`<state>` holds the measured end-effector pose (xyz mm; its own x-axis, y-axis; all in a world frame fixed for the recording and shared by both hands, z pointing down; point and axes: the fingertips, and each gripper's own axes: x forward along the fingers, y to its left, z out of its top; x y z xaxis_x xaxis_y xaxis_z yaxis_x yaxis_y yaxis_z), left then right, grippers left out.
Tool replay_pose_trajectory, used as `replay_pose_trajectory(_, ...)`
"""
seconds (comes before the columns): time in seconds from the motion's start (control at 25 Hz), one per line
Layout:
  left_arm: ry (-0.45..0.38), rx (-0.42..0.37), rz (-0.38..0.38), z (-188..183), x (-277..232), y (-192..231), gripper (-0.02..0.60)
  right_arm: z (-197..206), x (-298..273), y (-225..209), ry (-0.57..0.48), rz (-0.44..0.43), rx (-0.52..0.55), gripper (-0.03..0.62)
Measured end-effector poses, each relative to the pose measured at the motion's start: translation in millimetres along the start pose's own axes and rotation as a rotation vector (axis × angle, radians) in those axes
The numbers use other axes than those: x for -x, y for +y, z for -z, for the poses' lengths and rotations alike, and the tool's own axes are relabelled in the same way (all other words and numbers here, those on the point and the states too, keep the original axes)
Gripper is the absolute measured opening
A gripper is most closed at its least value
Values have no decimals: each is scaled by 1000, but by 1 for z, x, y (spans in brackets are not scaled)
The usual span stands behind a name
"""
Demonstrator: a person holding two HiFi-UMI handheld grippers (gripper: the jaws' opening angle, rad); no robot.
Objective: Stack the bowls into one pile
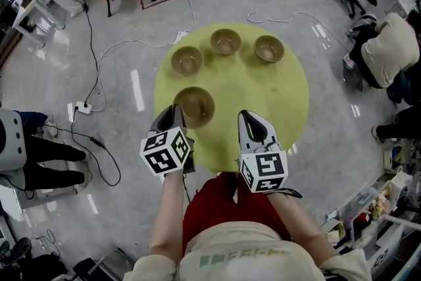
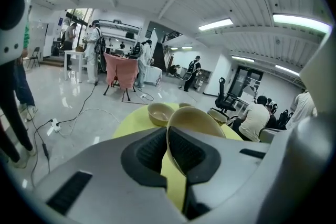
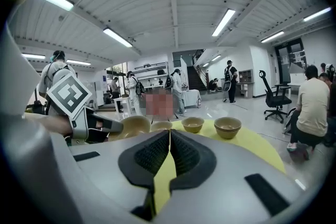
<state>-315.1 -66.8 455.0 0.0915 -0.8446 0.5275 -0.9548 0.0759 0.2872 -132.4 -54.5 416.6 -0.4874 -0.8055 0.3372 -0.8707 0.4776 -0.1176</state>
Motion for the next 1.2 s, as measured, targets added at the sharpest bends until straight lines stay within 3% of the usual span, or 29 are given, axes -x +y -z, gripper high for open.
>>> replay_pose_trajectory(0.84,-101,-153,159,-51,20,-85,34,-31,57,-34,-101,159,-8,37)
replay_pose_trajectory(1.2,-100,-204,254,-49,19,-134,34,-33,81,-58,-120,235,-26,37)
